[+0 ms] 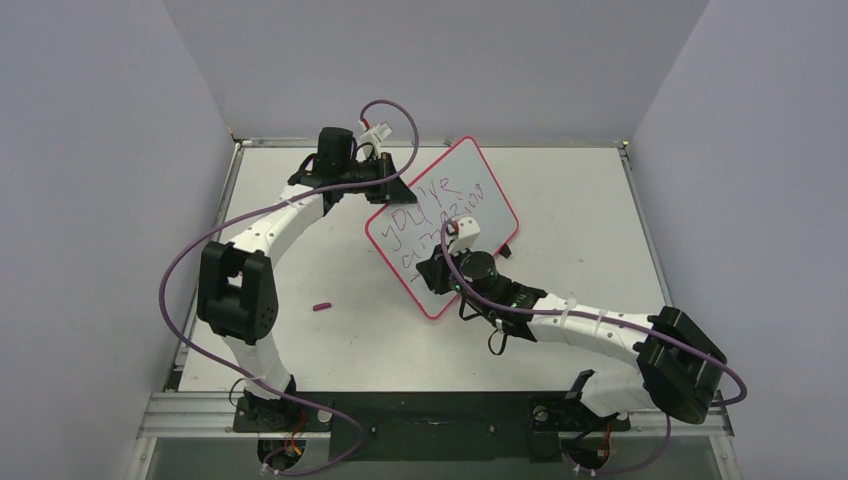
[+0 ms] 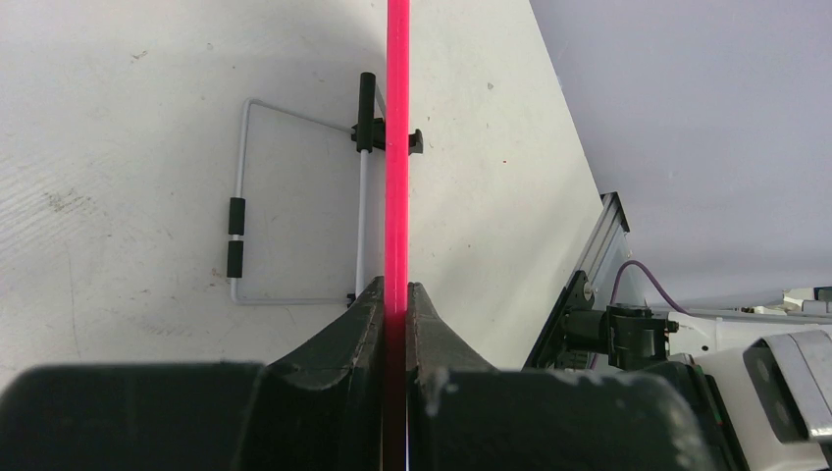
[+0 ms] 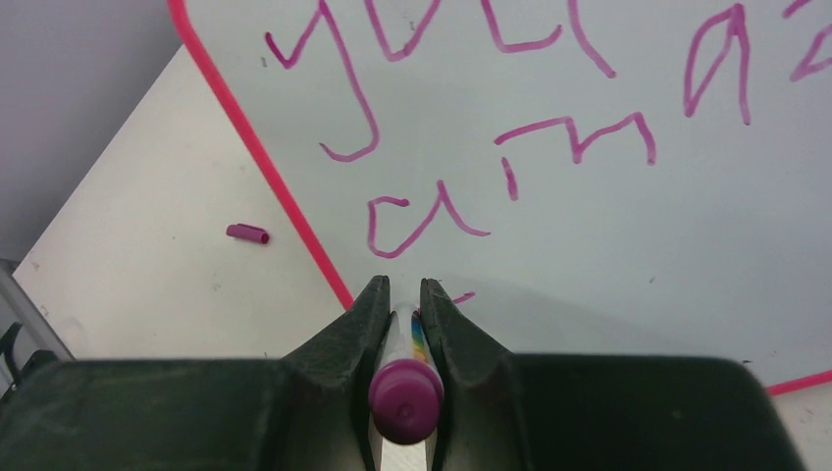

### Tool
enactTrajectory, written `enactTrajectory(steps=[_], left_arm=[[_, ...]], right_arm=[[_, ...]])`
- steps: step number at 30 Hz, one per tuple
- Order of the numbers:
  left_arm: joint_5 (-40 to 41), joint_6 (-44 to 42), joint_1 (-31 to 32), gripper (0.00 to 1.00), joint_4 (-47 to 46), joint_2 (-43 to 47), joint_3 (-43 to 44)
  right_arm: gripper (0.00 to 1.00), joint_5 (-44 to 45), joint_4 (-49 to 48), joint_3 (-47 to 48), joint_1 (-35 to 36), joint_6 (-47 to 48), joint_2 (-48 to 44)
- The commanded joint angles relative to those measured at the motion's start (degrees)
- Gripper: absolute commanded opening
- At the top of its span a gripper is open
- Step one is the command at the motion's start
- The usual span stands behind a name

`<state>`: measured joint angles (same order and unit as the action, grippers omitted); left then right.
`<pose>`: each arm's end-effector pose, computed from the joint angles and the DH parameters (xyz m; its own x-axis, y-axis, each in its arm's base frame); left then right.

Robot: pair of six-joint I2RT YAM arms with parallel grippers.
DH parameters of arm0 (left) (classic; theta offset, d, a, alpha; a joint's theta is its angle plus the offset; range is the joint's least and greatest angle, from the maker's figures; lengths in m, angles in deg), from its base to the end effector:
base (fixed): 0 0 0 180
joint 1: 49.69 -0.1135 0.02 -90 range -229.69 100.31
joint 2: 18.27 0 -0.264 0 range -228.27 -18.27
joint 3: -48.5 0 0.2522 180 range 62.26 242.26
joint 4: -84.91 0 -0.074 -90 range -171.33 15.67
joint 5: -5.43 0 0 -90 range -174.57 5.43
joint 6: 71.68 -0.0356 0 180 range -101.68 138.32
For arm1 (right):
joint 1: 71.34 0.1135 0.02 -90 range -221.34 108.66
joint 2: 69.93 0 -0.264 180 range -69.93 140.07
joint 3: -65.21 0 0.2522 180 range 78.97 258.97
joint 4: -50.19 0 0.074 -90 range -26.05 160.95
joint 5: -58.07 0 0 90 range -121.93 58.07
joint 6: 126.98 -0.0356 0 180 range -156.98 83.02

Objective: Write a sentence on the whiteboard

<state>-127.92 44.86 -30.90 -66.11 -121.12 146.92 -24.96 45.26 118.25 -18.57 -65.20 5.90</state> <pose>0.3836 -0.1563 0.2964 -0.8134 -0.0665 -0.5779 0.4619 0.5300 -0.7111 0.1801 0.2298 0.2382 -0.5042 0.1123 -0.8563 -0.5471 0.7257 0.4173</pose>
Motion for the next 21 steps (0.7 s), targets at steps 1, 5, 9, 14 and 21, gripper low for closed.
enactTrajectory(steps=[1,5,9,14,21], left_arm=[[-2.99,0.95,0.20,0.00,-3.59,4.60,0.77],[-3.09,0.95,0.15,0.00,-3.58,4.68,0.79],[-3.02,0.94,0.11,0.00,-3.54,4.73,0.77],[-3.05,0.96,0.18,0.00,-3.59,4.85,0.68],[-3.11,1.16,0.21,0.00,-3.89,4.77,0.59]], right_arm=[[0.00,-1.48,-1.04,3.57,0.73,1.01,-0.93],[0.00,-0.69,-1.01,5.04,0.73,0.86,0.68],[0.00,1.60,0.68,6.84,0.73,0.82,2.15],[0.00,3.26,1.94,7.02,0.75,1.06,2.93],[0.00,3.62,1.47,4.10,0.87,-0.12,3.08]])
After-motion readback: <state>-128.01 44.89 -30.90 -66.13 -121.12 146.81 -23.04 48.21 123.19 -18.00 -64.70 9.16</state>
